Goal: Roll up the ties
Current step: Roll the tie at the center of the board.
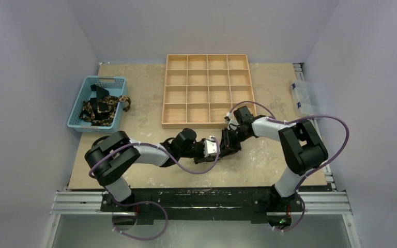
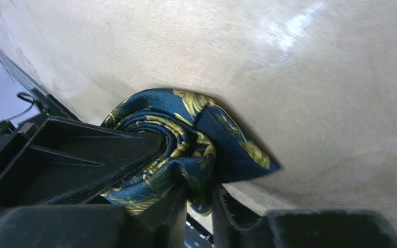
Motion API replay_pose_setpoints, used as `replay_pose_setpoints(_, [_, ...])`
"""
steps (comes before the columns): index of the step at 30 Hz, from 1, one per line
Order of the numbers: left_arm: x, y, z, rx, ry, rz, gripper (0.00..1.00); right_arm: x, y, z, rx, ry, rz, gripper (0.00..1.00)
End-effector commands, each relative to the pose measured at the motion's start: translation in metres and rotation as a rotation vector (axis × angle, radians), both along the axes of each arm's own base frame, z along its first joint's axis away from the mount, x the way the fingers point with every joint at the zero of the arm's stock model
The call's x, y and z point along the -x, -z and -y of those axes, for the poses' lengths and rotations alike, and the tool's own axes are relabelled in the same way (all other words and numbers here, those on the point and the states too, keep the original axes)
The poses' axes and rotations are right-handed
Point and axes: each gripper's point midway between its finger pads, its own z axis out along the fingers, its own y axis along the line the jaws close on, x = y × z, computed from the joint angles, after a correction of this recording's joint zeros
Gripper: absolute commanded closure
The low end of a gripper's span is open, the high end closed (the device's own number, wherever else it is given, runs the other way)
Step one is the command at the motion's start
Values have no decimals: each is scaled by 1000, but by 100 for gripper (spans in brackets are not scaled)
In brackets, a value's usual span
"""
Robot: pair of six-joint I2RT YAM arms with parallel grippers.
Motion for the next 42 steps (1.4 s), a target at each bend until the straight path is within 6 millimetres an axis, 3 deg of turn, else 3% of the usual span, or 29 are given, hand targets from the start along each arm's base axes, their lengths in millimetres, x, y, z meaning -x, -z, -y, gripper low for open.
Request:
replay_pose_setpoints(1, [7, 21, -8, -64, -37, -97, 96, -10, -2, 15, 102, 38, 69, 65])
replay_pose_setpoints(3, [9, 26, -11, -79, -48, -109, 99, -16, -22, 14, 75, 61, 107, 44])
replay_pose_setpoints(7, [12, 36, -14, -114, -43, -139, 100, -20, -48, 10, 9, 70, 163, 28])
replay_pose_setpoints(12, [15, 39, -13, -123, -42, -167, 100, -21, -46, 9, -46, 107, 197, 8])
replay_pose_setpoints(16, [17, 42, -14, -126, -48, -184, 100, -23, -25, 8, -42, 112, 187, 2])
replay_pose_setpoints(28, [19, 43, -16, -100, -54, -228, 100, -29, -1, -2, -144, 98, 223, 2])
replay_pose_setpoints(33, [16, 44, -18, -89, -66, -246, 100, -34, -13, -9, -204, 90, 263, 14])
replay_pose_setpoints(38, [10, 47, -23, -98, -115, -257, 100, -46, -28, 7, -131, 167, 325, 2])
replay_pose_setpoints(40, [11, 48, -24, -100, -120, -262, 100, -52, -34, 14, -102, 206, 347, 10])
replay_pose_setpoints(41, [12, 50, -25, -102, -119, -265, 100, -54, -38, 17, -103, 225, 347, 22])
replay_pose_setpoints(42, [13, 50, -25, -96, -116, -265, 100, -54, -40, 19, -103, 242, 343, 28])
